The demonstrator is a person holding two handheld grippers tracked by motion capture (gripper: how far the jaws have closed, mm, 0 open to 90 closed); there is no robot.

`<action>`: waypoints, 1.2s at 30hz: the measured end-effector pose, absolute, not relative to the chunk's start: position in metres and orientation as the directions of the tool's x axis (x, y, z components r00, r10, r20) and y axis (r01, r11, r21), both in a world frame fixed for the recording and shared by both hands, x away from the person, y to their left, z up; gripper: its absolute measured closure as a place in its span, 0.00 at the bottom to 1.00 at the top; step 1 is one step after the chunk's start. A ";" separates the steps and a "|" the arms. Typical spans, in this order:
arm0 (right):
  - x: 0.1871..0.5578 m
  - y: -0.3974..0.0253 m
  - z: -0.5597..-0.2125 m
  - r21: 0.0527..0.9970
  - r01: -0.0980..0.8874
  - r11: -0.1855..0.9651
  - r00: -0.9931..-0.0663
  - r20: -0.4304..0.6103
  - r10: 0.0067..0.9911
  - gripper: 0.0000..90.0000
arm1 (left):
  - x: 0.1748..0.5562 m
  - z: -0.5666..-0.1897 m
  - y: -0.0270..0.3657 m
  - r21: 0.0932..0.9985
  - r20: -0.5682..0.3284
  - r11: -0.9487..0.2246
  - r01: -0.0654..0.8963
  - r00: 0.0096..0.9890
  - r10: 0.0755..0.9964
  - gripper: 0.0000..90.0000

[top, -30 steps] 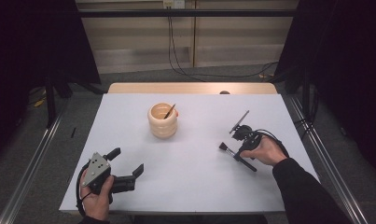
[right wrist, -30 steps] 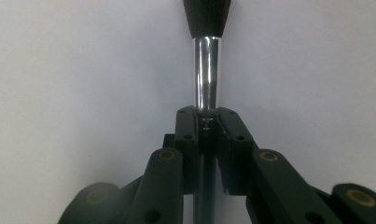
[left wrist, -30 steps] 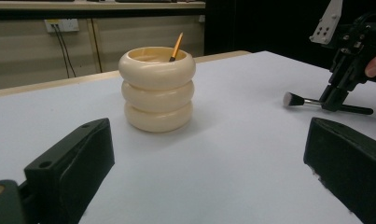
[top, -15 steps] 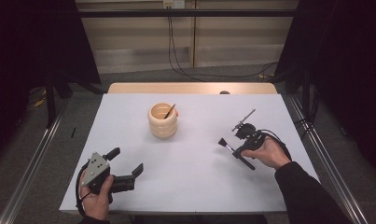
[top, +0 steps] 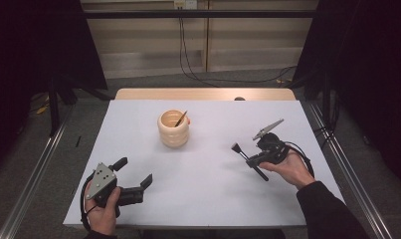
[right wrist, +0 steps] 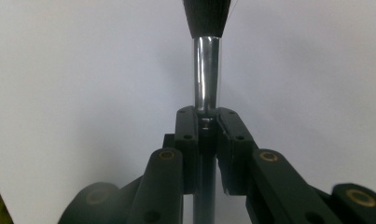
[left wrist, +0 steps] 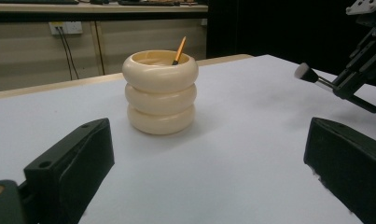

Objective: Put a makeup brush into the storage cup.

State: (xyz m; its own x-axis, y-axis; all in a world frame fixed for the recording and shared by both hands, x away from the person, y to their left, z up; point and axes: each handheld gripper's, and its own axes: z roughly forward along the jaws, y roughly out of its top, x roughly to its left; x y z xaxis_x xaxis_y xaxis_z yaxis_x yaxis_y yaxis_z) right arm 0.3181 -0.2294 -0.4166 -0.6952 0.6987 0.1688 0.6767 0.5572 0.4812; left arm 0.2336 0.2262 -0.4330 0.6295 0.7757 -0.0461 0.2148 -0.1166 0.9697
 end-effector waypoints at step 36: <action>0.290 -0.253 -0.417 0.835 0.506 0.216 -0.708 0.260 0.657 0.89 | 0.233 -0.432 0.228 0.970 -0.051 -0.111 0.218 0.624 0.780 0.01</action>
